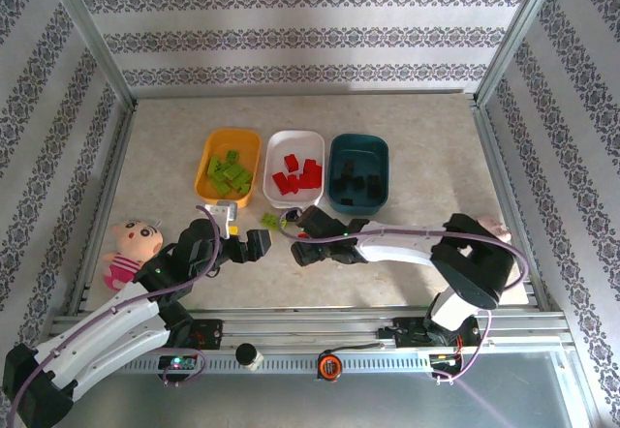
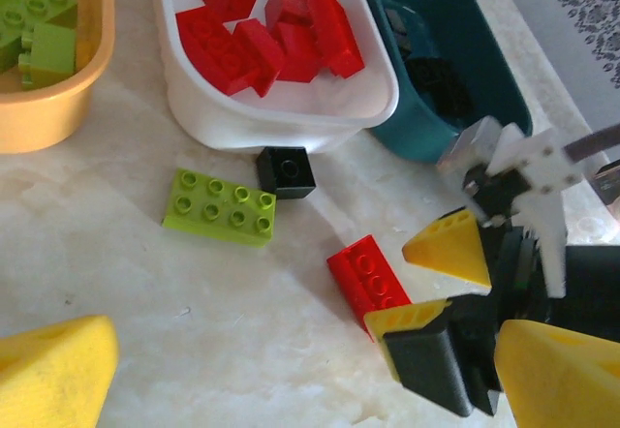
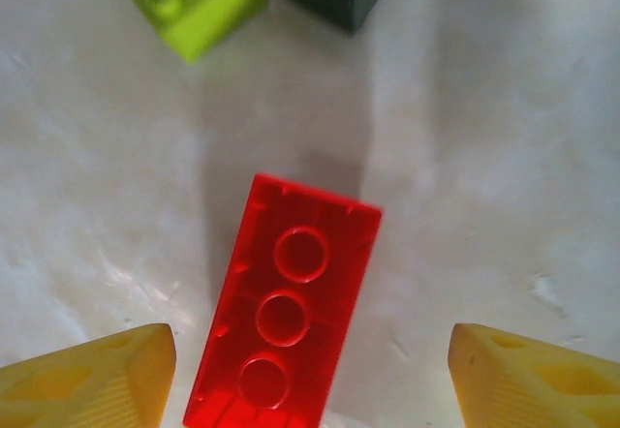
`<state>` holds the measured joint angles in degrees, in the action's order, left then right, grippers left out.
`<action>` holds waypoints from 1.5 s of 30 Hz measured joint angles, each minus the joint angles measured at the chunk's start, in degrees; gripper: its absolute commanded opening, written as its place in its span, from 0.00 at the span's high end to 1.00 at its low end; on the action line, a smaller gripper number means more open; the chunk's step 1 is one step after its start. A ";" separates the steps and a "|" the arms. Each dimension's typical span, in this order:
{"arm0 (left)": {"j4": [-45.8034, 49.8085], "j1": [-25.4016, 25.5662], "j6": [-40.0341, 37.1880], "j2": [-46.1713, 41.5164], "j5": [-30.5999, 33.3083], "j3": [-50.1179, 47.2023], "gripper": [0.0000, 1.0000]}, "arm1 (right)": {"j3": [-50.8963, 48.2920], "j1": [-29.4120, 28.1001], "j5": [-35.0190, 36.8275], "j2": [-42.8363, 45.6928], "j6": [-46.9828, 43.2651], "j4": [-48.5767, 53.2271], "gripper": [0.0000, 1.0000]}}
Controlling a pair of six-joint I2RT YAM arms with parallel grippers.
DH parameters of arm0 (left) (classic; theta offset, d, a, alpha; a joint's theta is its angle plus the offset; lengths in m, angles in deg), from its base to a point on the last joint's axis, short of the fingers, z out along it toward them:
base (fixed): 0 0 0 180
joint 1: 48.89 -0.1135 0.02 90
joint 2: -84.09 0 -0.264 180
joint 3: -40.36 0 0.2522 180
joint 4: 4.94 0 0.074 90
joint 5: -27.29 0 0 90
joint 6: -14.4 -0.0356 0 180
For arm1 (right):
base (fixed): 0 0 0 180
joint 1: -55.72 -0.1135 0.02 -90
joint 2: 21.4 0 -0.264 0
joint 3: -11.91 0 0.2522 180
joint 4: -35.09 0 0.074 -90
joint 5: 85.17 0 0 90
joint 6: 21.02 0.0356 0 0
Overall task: Sort the legos into containers by color
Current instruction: Pick up the lego from the bottom-center of the table, then place the lego in the container.
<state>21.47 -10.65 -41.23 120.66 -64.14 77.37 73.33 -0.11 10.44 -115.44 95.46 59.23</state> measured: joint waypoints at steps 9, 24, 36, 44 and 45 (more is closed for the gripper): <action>0.33 0.00 0.00 0.00 0.44 -0.31 0.00 | 2.01 -0.52 4.17 -3.74 0.09 1.25 0.66; 0.31 0.00 -0.07 0.00 0.70 -0.31 0.00 | 4.42 6.91 -5.77 8.52 -3.87 -1.57 0.84; 0.24 0.00 -0.57 0.92 1.53 -0.31 0.00 | 23.04 17.16 -7.58 -7.37 -5.42 -1.79 0.68; 0.31 0.00 -2.34 6.25 1.53 0.59 0.00 | 30.23 17.97 -7.45 -14.95 -5.57 0.55 0.33; 0.33 0.00 -2.95 8.07 1.51 1.44 0.00 | 30.25 17.97 -7.48 -14.69 -5.53 0.50 0.33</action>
<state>21.80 -10.65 -44.18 128.73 -62.63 78.81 103.58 17.86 2.97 -130.13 89.93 59.73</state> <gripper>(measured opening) 0.996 0.661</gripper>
